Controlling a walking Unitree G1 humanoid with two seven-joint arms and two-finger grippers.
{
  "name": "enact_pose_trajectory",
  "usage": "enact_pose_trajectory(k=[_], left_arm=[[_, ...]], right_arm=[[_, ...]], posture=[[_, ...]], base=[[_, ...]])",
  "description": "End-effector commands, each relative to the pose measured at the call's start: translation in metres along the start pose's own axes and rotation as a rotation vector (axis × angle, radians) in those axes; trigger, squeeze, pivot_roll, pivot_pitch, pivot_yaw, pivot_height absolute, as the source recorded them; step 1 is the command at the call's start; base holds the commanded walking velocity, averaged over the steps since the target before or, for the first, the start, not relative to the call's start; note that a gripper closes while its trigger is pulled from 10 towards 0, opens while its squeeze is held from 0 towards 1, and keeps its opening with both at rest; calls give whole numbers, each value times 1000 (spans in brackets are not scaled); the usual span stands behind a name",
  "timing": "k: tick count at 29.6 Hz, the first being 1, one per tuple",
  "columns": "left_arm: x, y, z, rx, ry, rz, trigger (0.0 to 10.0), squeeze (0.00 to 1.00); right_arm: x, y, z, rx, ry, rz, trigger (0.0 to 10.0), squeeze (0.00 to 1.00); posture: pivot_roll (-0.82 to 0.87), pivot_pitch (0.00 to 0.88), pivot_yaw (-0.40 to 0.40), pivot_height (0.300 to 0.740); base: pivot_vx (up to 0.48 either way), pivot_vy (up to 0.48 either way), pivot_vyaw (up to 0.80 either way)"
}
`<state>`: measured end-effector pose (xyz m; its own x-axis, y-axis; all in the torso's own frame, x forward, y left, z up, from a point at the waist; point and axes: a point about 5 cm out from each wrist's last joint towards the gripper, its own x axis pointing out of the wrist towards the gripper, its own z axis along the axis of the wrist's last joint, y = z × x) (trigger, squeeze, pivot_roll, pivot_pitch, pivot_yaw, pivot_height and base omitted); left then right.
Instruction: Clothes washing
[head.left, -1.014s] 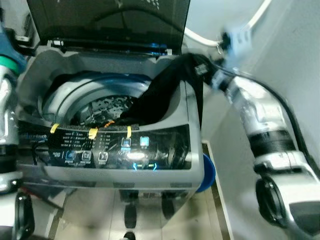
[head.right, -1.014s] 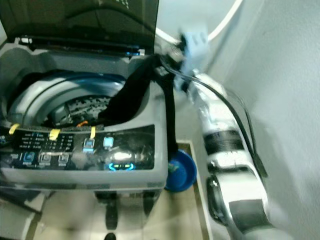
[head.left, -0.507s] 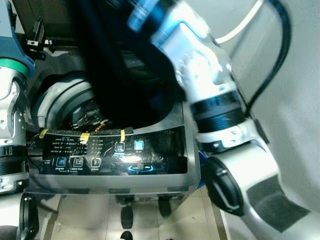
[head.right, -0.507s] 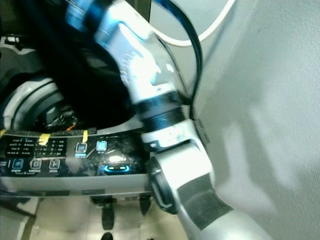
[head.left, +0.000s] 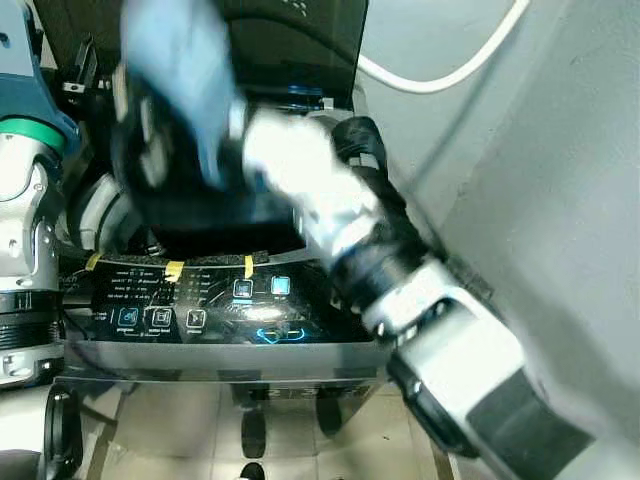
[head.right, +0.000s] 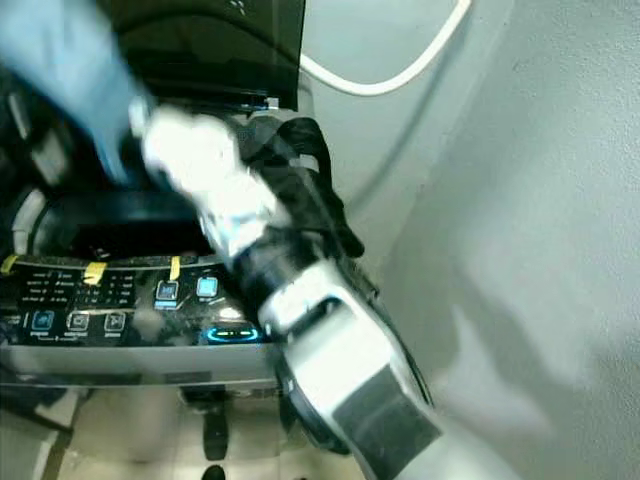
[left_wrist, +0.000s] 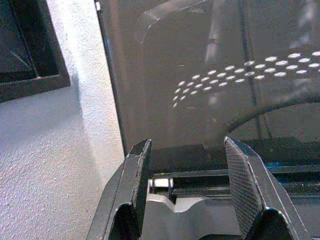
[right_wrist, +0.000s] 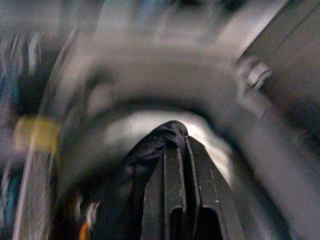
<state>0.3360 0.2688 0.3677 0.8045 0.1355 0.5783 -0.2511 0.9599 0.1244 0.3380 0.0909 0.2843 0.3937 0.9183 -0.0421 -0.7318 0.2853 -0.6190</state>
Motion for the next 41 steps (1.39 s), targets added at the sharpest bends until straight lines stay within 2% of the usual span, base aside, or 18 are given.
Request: enact_pose_trajectory(k=[1, 3, 4, 7, 8, 10, 12, 13, 17, 20, 24, 26, 28, 33, 35, 38, 39, 41], left_arm=[[0, 1, 3, 1, -7, 2, 10000, 0], [0, 1, 3, 1, -7, 2, 10000, 0], [0, 3, 4, 3, -8, 2, 10000, 0], [1, 3, 4, 4, -9, 3, 10000, 0], [1, 3, 4, 3, -9, 2, 10000, 0], [2, 2, 4, 2, -9, -2, 10000, 0], [3, 0, 4, -1, -9, -8, 10000, 0], [3, 0, 4, -1, -9, -8, 10000, 0], [3, 0, 4, 1, -6, -10, 10000, 0], [3, 0, 4, 1, -5, -10, 10000, 0], [2, -1, 4, 1, -4, -10, 10000, 0], [2, -1, 4, 1, -4, -10, 10000, 0], [2, 0, 3, 0, -4, -8, 10000, 0], [2, 1, 3, 1, -2, -7, 10000, 0], [2, 1, 2, 1, 2, -10, 10000, 0], [3, -1, 2, -2, 2, -15, 10000, 0], [4, -2, 2, -5, 2, -19, 10000, 0], [4, -3, 2, -6, 1, -21, 10000, 0]], right_arm=[[4, 20, -12, -94, 54, 74, 10000, 0], [4, 20, -12, -94, 54, 74, 10000, 0], [0, 25, -26, -112, 94, 104, 10000, 0], [-4, 26, -34, -135, 118, 118, 10000, 0], [-7, 21, -38, -137, 130, 106, 10000, 1000], [-9, 14, -36, -97, 115, 88, 10000, 1000], [-14, -6, -24, 29, 39, 13, 10000, 1000], [-14, -6, -24, 29, 39, 13, 10000, 1000], [-27, -42, 6, 276, -167, -98, 10000, 1000], [-35, -55, 18, 352, -255, -123, 10000, 1000], [-54, -70, 20, 317, -261, -139, 10000, 1000], [-54, -70, 20, 317, -261, -139, 10000, 1000], [-75, -75, 10, 235, -215, -134, 10000, 1000], [-101, -80, 1, 186, -176, -140, 10000, 1000], [-124, -84, -4, 145, -136, -148, 10000, 1000], [-136, -87, -6, 115, -106, -161, 10000, 1000], [-146, -91, -9, 95, -78, -188, 10000, 839], [-152, -95, -10, 84, -62, -209, 10000, 839]], posture=[[46, 185, -12, 740], [46, 185, -12, 740], [44, 187, -10, 740], [41, 189, -5, 740], [39, 190, -1, 740], [38, 191, 1, 740], [38, 192, 6, 740], [38, 192, 6, 740], [39, 195, 7, 740], [39, 197, 5, 740], [39, 197, 6, 740], [39, 197, 6, 740], [36, 201, 6, 740], [36, 203, 9, 740], [28, 206, 18, 740], [28, 205, 19, 740], [29, 205, 23, 740], [28, 204, 24, 740]], base=[[0, 0, 0], [0, 0, 0], [0, 0, 0], [0, 0, 0], [0, 0, 0], [0, 0, 0], [0, 0, 0], [0, 0, 0], [0, 0, 0], [0, 0, 0], [0, 0, 0], [0, 0, 0], [0, 0, 0], [0, 0, 0], [0, 0, 0], [0, 0, 0], [0, 0, 0], [0, 0, 0]])
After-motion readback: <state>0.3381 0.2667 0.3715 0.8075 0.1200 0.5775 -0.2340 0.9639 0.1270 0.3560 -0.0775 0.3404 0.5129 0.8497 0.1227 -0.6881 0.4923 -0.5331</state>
